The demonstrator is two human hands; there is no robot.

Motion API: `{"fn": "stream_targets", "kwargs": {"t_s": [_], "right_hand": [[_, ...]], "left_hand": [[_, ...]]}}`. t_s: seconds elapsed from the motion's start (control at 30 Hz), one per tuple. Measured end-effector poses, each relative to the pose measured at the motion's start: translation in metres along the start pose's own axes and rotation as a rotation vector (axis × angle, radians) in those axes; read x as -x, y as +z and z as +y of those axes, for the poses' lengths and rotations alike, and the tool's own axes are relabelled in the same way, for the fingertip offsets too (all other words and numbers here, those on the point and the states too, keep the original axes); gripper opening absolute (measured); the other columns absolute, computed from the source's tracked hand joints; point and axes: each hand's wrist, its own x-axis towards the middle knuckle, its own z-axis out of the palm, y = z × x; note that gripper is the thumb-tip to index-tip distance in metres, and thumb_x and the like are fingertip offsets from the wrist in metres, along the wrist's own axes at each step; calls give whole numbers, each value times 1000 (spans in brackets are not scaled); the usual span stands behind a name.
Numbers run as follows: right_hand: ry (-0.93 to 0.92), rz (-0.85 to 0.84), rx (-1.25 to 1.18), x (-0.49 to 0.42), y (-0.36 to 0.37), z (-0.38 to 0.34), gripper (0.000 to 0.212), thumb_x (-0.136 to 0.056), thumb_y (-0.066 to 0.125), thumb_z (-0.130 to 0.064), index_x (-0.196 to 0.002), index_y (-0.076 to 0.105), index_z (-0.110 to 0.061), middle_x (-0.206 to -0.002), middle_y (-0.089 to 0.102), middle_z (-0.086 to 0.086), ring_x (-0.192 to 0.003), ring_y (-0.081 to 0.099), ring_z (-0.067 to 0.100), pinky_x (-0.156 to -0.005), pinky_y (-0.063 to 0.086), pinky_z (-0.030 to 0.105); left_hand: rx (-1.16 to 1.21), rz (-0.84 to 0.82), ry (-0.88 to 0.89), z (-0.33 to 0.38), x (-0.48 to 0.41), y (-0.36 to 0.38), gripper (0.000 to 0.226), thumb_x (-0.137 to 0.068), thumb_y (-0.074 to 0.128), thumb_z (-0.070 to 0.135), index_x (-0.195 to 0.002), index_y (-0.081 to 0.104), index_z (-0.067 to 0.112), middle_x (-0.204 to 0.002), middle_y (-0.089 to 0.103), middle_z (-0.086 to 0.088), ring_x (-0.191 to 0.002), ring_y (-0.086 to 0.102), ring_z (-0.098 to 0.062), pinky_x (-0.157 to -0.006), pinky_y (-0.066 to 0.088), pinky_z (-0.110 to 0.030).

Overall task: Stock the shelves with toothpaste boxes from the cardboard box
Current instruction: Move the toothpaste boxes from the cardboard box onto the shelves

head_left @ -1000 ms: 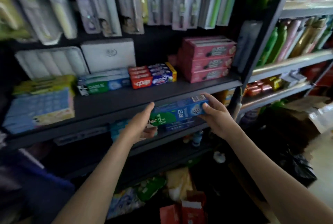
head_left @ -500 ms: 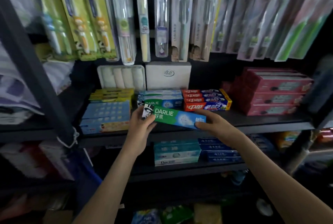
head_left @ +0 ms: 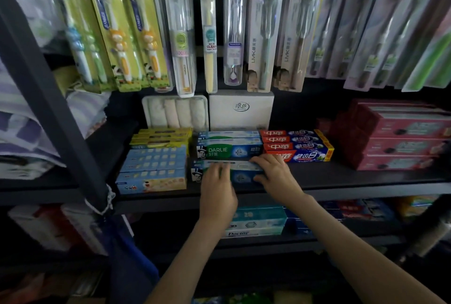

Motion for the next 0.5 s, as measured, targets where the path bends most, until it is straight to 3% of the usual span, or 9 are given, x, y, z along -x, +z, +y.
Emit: {"fn": "stream_targets", "kwargs": {"t_s": [0.07, 0.13, 0.17, 0.23, 0.27, 0.33, 0.4, 0.5], "right_hand": [[-49, 97, 173, -1, 6, -5, 50, -79, 71, -10, -127, 56, -14, -123, 53, 5, -111, 47, 31, -91, 37, 43], [-115, 118, 237, -1, 12, -6, 61, -59, 79, 2, -116, 63, -9, -108, 61, 9, -93, 57, 33, -76, 48, 42], [-137, 115, 250, 0, 15, -5, 66, -53, 79, 5, -115, 63, -7, -106, 63, 9, -90, 59, 33, -74, 51, 41], [-157, 80, 232, -1, 17, -5, 70, -58, 74, 8, -125, 58, -3, -116, 62, 13, -101, 57, 35, -85, 51, 45], [-153, 49, 211, -2, 16, -6, 70, -65, 69, 9, -132, 51, -1, -125, 57, 15, -112, 52, 36, -95, 47, 47], [-146, -22, 204, -3, 14, -9, 70, -80, 56, 7, -145, 29, 0, -146, 36, 17, -135, 31, 34, -115, 23, 38], [-123, -116, 196, -4, 13, -11, 72, -89, 47, 3, -150, 8, -3, -157, 10, 13, -146, 7, 27, -116, 3, 26], [-109, -163, 283, -2, 12, -12, 77, -91, 45, -2, -151, -4, -6, -159, -5, 11, -147, -6, 22, -117, -2, 28]], "left_hand": [[-128, -89, 32, 0, -2, 4, 60, -94, 47, 10, -150, 23, 8, -153, 26, -14, -144, 16, -32, -118, 9, -42], [-192, -139, 31, 0, -8, 5, 66, -94, 45, 11, -152, 12, 10, -157, 14, -11, -146, 6, -28, -119, 1, -40], [-206, -154, 23, 0, -11, 5, 67, -95, 44, 10, -152, 10, 10, -158, 11, -10, -147, 3, -27, -119, -1, -39], [-228, -186, 7, 2, -18, 4, 68, -95, 43, 10, -152, 7, 11, -159, 6, -10, -147, 0, -27, -119, -1, -38], [-246, -202, 0, 1, -21, 5, 69, -94, 44, 10, -152, 6, 11, -159, 5, -10, -147, 0, -28, -119, -1, -39], [-272, -217, -14, -2, -26, 7, 72, -94, 46, 11, -152, 4, 10, -159, 4, -11, -147, 0, -29, -119, 1, -40], [-282, -235, -34, -4, -29, 8, 76, -92, 49, 12, -152, 3, 10, -160, 3, -11, -147, -1, -30, -120, 2, -40], [-314, -286, -41, -3, -37, 8, 80, -92, 52, 11, -152, 0, 10, -160, 0, -11, -147, -1, -30, -120, 5, -41]]}}
